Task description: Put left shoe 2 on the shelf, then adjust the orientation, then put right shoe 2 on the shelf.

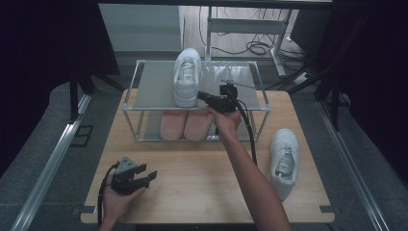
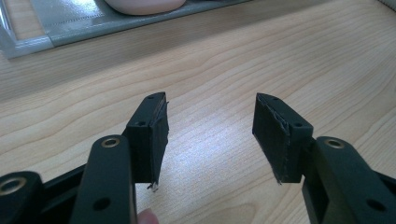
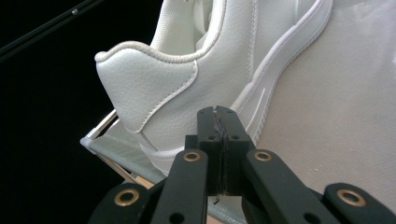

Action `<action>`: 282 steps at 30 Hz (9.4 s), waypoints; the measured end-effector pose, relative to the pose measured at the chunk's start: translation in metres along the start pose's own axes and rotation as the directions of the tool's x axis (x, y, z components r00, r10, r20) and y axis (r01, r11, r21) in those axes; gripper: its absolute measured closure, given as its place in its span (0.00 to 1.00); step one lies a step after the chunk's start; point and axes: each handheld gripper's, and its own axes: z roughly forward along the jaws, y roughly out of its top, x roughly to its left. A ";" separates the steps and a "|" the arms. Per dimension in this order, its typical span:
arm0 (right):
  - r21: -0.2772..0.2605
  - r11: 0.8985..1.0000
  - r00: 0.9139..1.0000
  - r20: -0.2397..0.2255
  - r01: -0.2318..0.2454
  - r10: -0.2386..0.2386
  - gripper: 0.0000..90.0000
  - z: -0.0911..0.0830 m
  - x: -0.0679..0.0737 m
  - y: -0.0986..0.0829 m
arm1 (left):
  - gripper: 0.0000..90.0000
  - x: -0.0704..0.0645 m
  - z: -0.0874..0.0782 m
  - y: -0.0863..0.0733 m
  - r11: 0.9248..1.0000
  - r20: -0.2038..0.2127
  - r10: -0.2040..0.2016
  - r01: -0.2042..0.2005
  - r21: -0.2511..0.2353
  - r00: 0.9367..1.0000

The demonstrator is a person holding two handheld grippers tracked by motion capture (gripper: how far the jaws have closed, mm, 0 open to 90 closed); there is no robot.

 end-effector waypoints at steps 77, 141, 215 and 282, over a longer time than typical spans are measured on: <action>0.085 0.970 0.969 0.071 0.228 -0.235 0.96 -0.167 -0.029 -0.156 | 0.51 -0.003 0.005 -0.001 1.000 0.008 -0.005 0.004 0.016 1.000; 0.164 0.957 0.871 0.399 0.241 -0.287 0.99 -0.226 -0.054 -0.188 | 0.51 -0.003 0.016 0.004 0.999 0.025 0.000 -0.001 0.032 1.000; -0.006 0.985 0.945 0.283 0.170 -0.162 0.83 -0.299 -0.079 -0.161 | 0.51 -0.001 0.013 0.005 1.000 0.024 -0.001 0.000 0.023 1.000; 0.099 0.992 0.917 0.382 0.081 -0.113 0.65 -0.300 -0.175 -0.127 | 0.50 -0.001 0.015 0.003 0.999 0.036 -0.014 0.013 0.043 0.999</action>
